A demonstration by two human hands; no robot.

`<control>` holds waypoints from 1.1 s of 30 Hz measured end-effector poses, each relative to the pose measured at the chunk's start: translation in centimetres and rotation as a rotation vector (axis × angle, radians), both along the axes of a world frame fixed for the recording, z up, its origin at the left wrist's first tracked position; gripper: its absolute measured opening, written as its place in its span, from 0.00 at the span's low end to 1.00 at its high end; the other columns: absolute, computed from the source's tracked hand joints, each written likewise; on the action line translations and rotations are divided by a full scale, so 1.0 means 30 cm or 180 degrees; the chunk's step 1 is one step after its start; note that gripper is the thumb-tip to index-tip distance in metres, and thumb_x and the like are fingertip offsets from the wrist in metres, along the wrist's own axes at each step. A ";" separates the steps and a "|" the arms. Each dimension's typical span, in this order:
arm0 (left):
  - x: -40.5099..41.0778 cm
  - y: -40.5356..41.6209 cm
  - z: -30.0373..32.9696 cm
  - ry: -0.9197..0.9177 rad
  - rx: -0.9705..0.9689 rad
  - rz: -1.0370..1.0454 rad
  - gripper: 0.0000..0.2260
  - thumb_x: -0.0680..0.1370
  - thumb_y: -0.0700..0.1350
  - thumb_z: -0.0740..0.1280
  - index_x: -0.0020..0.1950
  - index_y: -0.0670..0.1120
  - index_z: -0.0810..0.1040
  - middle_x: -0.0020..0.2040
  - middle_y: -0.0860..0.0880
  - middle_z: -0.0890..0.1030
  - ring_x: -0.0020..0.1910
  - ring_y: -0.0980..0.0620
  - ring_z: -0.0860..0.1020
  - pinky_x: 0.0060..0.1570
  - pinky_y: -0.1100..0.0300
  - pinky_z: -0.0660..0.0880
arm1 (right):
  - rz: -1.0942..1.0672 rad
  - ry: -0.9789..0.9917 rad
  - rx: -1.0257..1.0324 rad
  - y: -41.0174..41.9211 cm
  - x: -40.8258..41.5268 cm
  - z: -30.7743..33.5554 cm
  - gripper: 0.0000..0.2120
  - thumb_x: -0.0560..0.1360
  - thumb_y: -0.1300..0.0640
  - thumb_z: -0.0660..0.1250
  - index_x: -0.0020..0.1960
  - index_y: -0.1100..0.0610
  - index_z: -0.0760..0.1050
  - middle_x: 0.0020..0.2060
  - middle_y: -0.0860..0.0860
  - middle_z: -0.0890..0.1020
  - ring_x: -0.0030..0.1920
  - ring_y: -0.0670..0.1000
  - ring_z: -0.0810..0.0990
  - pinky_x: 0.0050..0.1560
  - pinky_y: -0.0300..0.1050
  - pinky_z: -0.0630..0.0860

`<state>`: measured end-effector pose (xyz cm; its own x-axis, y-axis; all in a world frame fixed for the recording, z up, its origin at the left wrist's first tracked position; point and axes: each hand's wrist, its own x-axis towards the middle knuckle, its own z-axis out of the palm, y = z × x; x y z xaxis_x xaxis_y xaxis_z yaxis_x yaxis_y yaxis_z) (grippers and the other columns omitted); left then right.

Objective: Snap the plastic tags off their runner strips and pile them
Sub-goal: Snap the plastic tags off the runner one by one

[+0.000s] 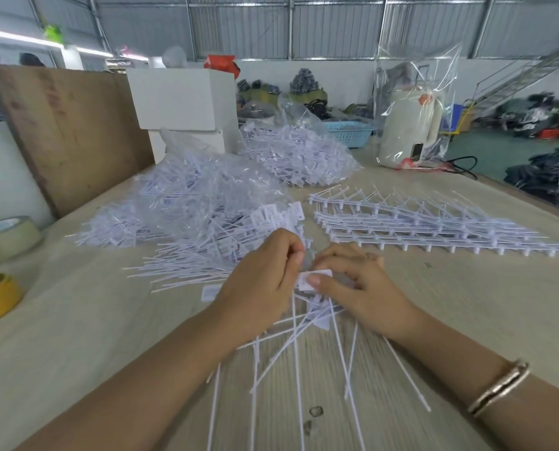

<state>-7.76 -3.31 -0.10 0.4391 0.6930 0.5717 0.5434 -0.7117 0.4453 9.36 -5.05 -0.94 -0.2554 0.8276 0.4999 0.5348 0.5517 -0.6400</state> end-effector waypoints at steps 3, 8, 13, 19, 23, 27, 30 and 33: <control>-0.019 0.023 0.002 0.0163 -0.0006 0.0107 0.09 0.81 0.49 0.55 0.47 0.47 0.72 0.37 0.56 0.70 0.35 0.55 0.72 0.39 0.58 0.64 | -0.0135 0.0341 -0.0033 0.011 0.012 0.005 0.08 0.74 0.54 0.67 0.37 0.45 0.77 0.40 0.43 0.79 0.50 0.52 0.76 0.59 0.66 0.64; -0.034 0.045 -0.016 0.0664 0.0332 0.0312 0.14 0.80 0.56 0.55 0.42 0.49 0.73 0.42 0.55 0.71 0.41 0.54 0.69 0.46 0.56 0.62 | 0.0004 0.0800 -0.0140 0.003 0.016 0.012 0.06 0.72 0.50 0.64 0.37 0.48 0.76 0.36 0.44 0.78 0.44 0.47 0.76 0.54 0.50 0.68; -0.038 0.050 -0.018 0.0684 0.0285 0.0007 0.18 0.77 0.58 0.53 0.35 0.49 0.71 0.32 0.55 0.68 0.35 0.55 0.68 0.41 0.58 0.59 | 0.0142 0.0294 -0.0382 -0.003 0.024 0.007 0.17 0.71 0.45 0.65 0.40 0.60 0.79 0.39 0.54 0.79 0.48 0.56 0.74 0.60 0.68 0.63; -0.024 0.042 -0.011 -0.0332 -0.0661 -0.0437 0.16 0.81 0.46 0.60 0.32 0.53 0.70 0.29 0.59 0.74 0.32 0.63 0.73 0.35 0.70 0.64 | 0.0059 0.0501 0.0055 0.001 0.010 0.011 0.04 0.72 0.51 0.66 0.40 0.45 0.79 0.35 0.49 0.79 0.40 0.46 0.75 0.53 0.63 0.68; -0.009 0.030 0.003 -0.0885 -0.1130 -0.0537 0.13 0.77 0.53 0.59 0.33 0.55 0.76 0.32 0.55 0.77 0.35 0.57 0.75 0.38 0.67 0.67 | 0.0081 0.0589 0.0412 0.003 0.013 0.008 0.04 0.73 0.50 0.65 0.44 0.43 0.78 0.34 0.45 0.79 0.38 0.44 0.75 0.45 0.45 0.70; -0.001 0.019 -0.013 -0.1150 -0.1384 -0.0706 0.14 0.75 0.59 0.59 0.36 0.56 0.79 0.34 0.59 0.80 0.37 0.62 0.77 0.40 0.73 0.69 | 0.0030 0.0577 0.0588 0.000 0.011 0.005 0.05 0.74 0.54 0.66 0.43 0.44 0.78 0.33 0.41 0.76 0.37 0.41 0.75 0.46 0.48 0.70; -0.011 0.040 -0.024 -0.1827 -0.1873 -0.0598 0.15 0.72 0.63 0.63 0.41 0.54 0.82 0.42 0.56 0.83 0.47 0.57 0.80 0.54 0.63 0.72 | -0.0015 0.1155 0.0519 -0.015 0.013 0.015 0.08 0.75 0.52 0.67 0.38 0.41 0.78 0.31 0.40 0.77 0.36 0.40 0.76 0.46 0.38 0.72; -0.053 0.056 0.000 -0.1922 -0.1557 -0.0300 0.16 0.73 0.62 0.61 0.35 0.53 0.78 0.36 0.58 0.80 0.40 0.63 0.78 0.46 0.71 0.72 | -0.0266 0.1893 0.0007 -0.025 0.045 0.034 0.10 0.74 0.50 0.65 0.36 0.47 0.80 0.32 0.46 0.76 0.38 0.43 0.75 0.43 0.30 0.70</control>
